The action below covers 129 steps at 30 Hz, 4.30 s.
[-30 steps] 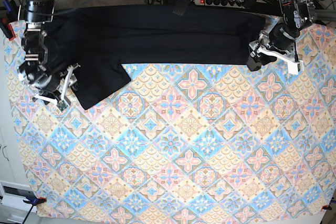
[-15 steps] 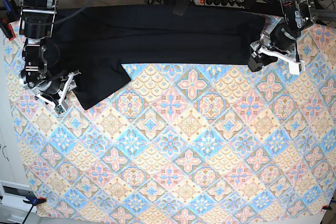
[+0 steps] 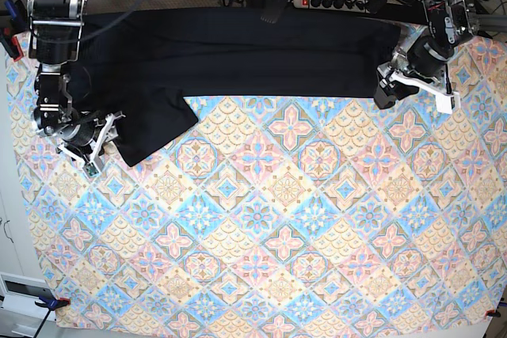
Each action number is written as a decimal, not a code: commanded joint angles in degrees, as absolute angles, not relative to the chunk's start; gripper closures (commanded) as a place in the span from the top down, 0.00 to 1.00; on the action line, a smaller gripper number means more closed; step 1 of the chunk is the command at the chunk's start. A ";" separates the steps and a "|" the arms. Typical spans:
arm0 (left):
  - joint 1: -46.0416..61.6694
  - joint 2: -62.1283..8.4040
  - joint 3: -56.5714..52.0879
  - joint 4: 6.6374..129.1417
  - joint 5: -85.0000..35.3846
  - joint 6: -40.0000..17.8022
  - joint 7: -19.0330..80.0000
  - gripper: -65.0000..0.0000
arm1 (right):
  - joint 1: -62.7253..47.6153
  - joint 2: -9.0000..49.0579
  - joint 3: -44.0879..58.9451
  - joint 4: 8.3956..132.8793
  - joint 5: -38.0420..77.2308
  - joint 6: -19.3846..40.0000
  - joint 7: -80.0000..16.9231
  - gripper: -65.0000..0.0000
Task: Fold the T-shirt properly
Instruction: 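Grasp the hanging sleeve with the right gripper and tuck it onto the fold, then grasp the folded strip's end with the left gripper, then pull the folded strip's end with the left gripper away from the right gripper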
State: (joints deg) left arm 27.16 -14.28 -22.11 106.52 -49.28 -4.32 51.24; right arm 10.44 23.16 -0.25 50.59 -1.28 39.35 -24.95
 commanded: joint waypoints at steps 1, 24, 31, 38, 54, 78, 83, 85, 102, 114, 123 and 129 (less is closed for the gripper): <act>27.12 -14.90 -22.37 107.56 -49.63 -4.62 50.42 0.69 | 9.19 23.08 -0.84 50.51 -2.77 40.00 -26.77 0.47; 27.03 -14.99 -22.37 107.56 -49.54 -4.62 50.42 0.69 | 0.66 23.16 4.35 69.32 4.97 40.00 -34.86 0.01; 27.03 -14.99 -22.37 107.56 -49.54 -4.62 50.42 0.69 | -6.55 23.43 12.18 81.89 14.37 40.00 -41.98 0.01; 27.03 -14.99 -22.37 107.56 -49.54 -4.62 50.42 0.69 | -16.75 23.87 17.98 93.93 17.45 40.00 -44.44 0.01; 26.95 -14.99 -22.37 107.47 -49.45 -4.62 50.33 0.69 | -38.11 23.52 29.58 105.80 18.86 40.00 -44.18 0.01; 21.76 -33.98 -11.56 98.15 -49.27 -5.85 62.90 0.70 | -36.35 18.59 43.03 105.89 18.95 40.00 -44.35 0.37; 20.09 -34.86 -7.87 93.58 -49.36 -5.85 64.22 0.70 | -36.09 16.04 43.03 105.98 19.03 40.00 -44.35 0.37; 19.82 -34.59 -7.43 90.95 -49.36 -5.85 64.22 0.70 | -36.09 15.96 43.03 105.98 19.03 40.00 -44.35 0.37; 20.09 -27.38 -0.13 90.15 -41.80 -5.85 63.96 0.70 | -36.00 15.96 43.03 105.98 19.03 40.00 -44.35 0.37; 20.18 -26.68 -4.62 90.51 -45.14 -5.93 62.73 0.00 | -36.00 15.96 43.03 105.98 19.03 40.00 -44.35 0.37; 20.00 -29.85 -17.27 90.42 -44.70 -5.93 62.11 0.00 | -36.00 15.96 43.03 105.98 19.03 40.00 -44.35 0.37; 19.82 -35.38 -23.60 90.33 -44.70 -5.93 62.02 0.00 | -36.00 15.96 43.03 105.98 19.03 40.00 -44.44 0.37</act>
